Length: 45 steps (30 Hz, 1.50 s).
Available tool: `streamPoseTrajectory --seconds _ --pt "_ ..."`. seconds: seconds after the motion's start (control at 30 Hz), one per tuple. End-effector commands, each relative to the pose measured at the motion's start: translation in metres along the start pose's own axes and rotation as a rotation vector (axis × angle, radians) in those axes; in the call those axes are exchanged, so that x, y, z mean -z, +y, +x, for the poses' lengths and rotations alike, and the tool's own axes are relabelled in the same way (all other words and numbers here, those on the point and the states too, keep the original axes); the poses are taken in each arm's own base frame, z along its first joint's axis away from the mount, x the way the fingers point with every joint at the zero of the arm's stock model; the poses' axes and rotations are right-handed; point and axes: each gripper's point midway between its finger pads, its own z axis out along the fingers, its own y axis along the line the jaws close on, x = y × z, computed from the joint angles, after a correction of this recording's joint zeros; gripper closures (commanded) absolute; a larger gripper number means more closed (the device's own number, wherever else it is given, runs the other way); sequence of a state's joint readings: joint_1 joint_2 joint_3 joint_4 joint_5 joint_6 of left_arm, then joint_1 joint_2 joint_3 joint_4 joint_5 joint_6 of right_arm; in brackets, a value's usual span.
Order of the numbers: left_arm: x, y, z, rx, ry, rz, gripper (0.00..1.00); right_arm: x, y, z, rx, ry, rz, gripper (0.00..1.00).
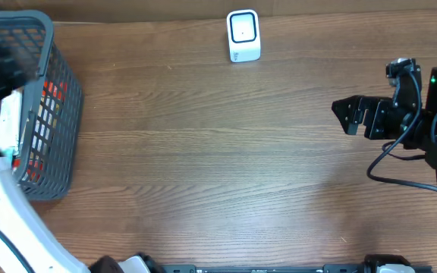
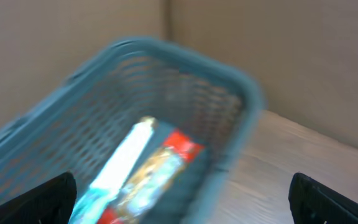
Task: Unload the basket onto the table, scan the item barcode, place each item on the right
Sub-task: 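Move the left gripper into the grey basket toward the spaghetti pack, then grasp the orange-wrapped spaghetti pack with the left gripper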
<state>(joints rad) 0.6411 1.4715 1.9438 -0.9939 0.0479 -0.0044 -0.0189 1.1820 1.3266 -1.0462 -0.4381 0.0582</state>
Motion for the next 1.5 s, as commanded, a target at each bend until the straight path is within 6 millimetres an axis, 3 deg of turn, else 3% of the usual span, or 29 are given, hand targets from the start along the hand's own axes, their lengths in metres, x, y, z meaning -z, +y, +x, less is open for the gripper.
streamPoseTrajectory --seconds 0.0,0.1,0.2,0.23,0.4,0.67,0.83,0.97,1.33,1.4,1.47 --pt "-0.031 0.037 0.009 0.083 0.056 -0.062 0.0 0.007 0.006 -0.005 0.019 -0.021 -0.011 0.0" --pt "-0.065 0.061 0.018 0.105 0.092 -0.114 0.0 0.007 0.005 0.001 0.008 0.002 -0.008 0.0" --pt "-0.104 0.064 0.029 0.042 0.135 -0.103 0.0 0.007 0.001 0.009 -0.009 0.033 0.016 0.0" --pt "-0.126 0.064 0.039 -0.012 0.166 -0.093 0.0 0.008 -0.002 0.012 -0.016 0.045 0.032 0.0" --pt "-0.191 0.061 0.081 -0.182 0.28 -0.036 0.0 0.008 -0.003 0.013 -0.018 0.049 0.035 0.0" --pt "-0.255 0.046 0.159 -0.231 0.465 0.091 0.02 0.008 -0.003 0.013 -0.022 0.05 0.035 0.0" --pt "-0.28 0.035 0.204 -0.261 0.568 0.136 0.03 0.008 -0.003 0.013 -0.022 0.05 0.035 0.0" --pt "-0.292 0.024 0.228 -0.283 0.62 0.158 0.04 0.008 -0.003 0.013 -0.022 0.051 0.035 0.0" --pt "-0.308 0.031 0.263 -0.298 0.699 0.124 0.04 0.007 -0.003 0.014 -0.025 0.055 0.035 0.0" --pt "-0.309 0.031 0.263 -0.298 0.7 0.124 0.1 0.006 -0.004 0.014 -0.027 0.059 0.036 0.0" --pt "-0.308 0.031 0.264 -0.297 0.702 0.124 0.31 0.004 -0.004 0.014 -0.029 0.064 0.036 0.0"
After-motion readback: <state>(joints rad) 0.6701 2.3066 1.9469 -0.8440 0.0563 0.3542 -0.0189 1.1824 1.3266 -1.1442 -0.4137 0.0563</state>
